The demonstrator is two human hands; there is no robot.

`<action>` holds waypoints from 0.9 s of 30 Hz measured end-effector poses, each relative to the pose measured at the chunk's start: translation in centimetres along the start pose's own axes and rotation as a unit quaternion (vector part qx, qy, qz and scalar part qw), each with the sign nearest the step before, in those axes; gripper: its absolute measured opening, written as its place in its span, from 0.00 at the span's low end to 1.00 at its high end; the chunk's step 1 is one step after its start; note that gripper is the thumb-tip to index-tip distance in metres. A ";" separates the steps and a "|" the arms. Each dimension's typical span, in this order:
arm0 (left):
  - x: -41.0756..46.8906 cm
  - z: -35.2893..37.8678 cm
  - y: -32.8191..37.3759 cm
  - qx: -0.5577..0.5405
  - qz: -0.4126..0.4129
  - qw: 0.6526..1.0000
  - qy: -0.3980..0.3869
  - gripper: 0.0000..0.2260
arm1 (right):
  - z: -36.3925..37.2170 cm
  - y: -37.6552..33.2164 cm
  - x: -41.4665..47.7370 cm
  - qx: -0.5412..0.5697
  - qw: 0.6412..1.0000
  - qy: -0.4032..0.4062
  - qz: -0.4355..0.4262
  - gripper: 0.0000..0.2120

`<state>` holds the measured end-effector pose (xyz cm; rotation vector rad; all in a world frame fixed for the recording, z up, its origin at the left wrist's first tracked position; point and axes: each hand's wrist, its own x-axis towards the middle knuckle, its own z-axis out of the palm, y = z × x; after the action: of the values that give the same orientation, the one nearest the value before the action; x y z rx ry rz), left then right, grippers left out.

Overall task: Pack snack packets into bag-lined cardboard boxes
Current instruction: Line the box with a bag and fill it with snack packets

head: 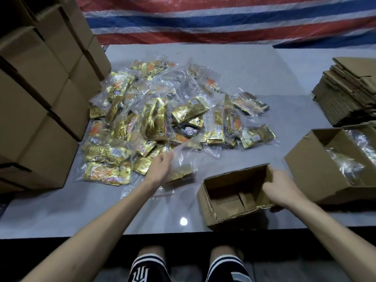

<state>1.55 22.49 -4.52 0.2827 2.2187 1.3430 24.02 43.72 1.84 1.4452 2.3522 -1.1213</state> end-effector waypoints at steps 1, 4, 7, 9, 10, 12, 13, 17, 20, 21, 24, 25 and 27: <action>-0.2 -0.4 0.4 -0.001 -0.014 0.999 -0.029 0.20 | 0.2 -0.3 0.0 -0.004 1.000 0.000 -0.001 0.23; -0.6 -1.7 1.7 0.050 -0.023 0.993 -0.102 0.20 | 0.9 -1.3 0.1 -0.019 1.000 -0.001 -0.012 0.26; -0.3 -2.7 3.0 0.110 0.012 0.987 -0.115 0.12 | 1.6 -2.5 0.1 -0.016 1.000 0.000 -0.018 0.24; -0.4 -3.4 4.2 0.110 0.040 0.987 -0.105 0.10 | 2.2 -3.2 0.1 -0.018 1.000 -0.001 -0.023 0.25; -0.5 -3.8 4.9 0.108 0.054 0.987 -0.104 0.09 | 2.5 -3.5 0.1 -0.019 0.999 -0.002 -0.026 0.26; -0.8 -4.6 6.4 0.108 0.079 0.984 -0.118 0.05 | 3.0 -4.1 0.2 -0.019 0.999 -0.004 -0.026 0.28; -1.1 -4.9 7.1 0.107 0.090 0.982 -0.126 0.04 | 3.2 -4.3 0.2 -0.016 1.000 -0.004 -0.025 0.27; -2.8 -6.1 10.8 0.008 0.114 0.980 -0.160 0.06 | 3.9 -5.1 0.1 -0.008 1.000 -0.001 -0.019 0.23; -4.4 -6.9 13.7 -0.055 0.144 0.975 -0.161 0.11 | 4.5 -5.6 0.2 -0.002 1.000 0.000 -0.018 0.22; -5.0 -7.1 14.6 -0.065 0.161 0.971 -0.163 0.12 | 4.7 -5.7 0.2 0.000 1.000 -0.002 -0.017 0.23; -6.7 -7.6 16.8 -0.090 0.199 0.956 -0.194 0.12 | 5.2 -6.1 0.3 0.028 0.999 -0.022 -0.013 0.19; -7.2 -7.7 17.3 -0.093 0.209 0.951 -0.206 0.12 | 5.4 -6.2 0.3 0.043 0.999 -0.028 -0.013 0.17; -8.1 -7.7 18.0 -0.088 0.217 0.942 -0.239 0.12 | 5.6 -6.5 0.2 0.070 0.997 -0.035 -0.013 0.13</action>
<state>2.61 21.90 16.64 0.9666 1.6711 1.4866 17.22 38.52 1.13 1.3978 2.2931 -1.3456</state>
